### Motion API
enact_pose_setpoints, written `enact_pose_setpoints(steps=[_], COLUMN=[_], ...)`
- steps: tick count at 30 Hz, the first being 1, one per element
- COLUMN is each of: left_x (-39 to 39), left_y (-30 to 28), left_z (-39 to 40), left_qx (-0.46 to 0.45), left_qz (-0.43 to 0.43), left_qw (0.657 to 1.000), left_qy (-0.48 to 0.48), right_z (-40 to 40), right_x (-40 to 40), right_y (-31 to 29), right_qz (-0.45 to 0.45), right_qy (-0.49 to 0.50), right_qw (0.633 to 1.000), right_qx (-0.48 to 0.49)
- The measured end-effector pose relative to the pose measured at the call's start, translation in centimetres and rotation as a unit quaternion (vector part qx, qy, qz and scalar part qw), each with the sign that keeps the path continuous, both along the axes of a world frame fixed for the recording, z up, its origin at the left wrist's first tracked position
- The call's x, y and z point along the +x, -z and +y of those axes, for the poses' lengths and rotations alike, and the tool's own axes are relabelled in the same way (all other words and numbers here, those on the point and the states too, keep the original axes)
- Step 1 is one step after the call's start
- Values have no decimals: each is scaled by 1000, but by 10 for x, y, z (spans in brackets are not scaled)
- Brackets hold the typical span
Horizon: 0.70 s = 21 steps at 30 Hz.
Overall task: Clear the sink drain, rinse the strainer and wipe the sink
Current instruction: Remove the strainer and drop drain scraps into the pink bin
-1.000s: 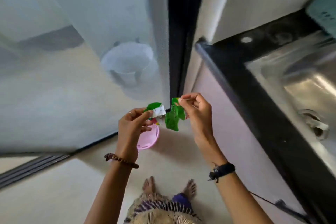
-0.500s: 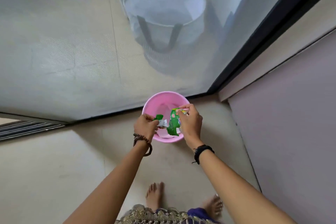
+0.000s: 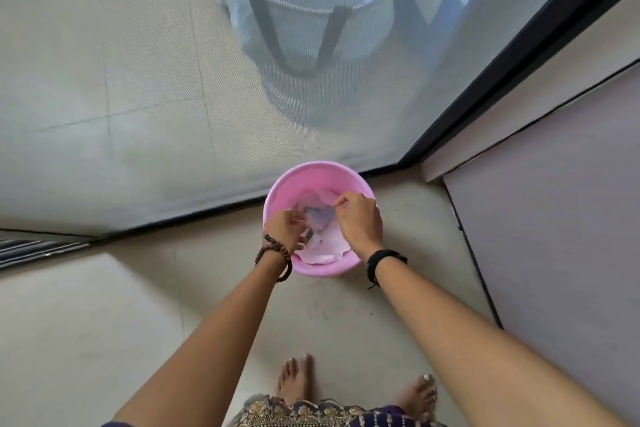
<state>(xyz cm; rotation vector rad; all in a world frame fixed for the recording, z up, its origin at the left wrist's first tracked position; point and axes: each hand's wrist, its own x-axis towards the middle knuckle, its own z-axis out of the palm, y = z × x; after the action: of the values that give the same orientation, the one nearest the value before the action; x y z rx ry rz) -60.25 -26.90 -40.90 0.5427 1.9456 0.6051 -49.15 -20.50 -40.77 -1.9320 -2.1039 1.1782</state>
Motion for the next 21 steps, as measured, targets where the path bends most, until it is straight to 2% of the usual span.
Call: enact_pose_setpoints(steps=[4,8,10,12,17,21], left_x=[13,35,59,71,135,196], left_y=[-55,-147,-226,-268,-425,-510], left_z=[2,9,19,21,27,31], left_qx=[35,99,124,174,260,330], left_qz=[-33,-81,-119,-131,-231,-250], left_qw=[998,991,985,975,937,910], left_qy=[-29,-35,-25,-41,-20,32], right_z=[-1,-7,-6,-9,-7,-11], right_x=[5,16,42,50,122,187], right_y=[-47,-132,-213,-258,-424,-515], right_qz=[40,133,185,236,305,335], right_qy=[81,155,217,230,292,326], right_qw=[995,977,958,944,902,869], right_qx=[-42,-59,-40,-20,90,162])
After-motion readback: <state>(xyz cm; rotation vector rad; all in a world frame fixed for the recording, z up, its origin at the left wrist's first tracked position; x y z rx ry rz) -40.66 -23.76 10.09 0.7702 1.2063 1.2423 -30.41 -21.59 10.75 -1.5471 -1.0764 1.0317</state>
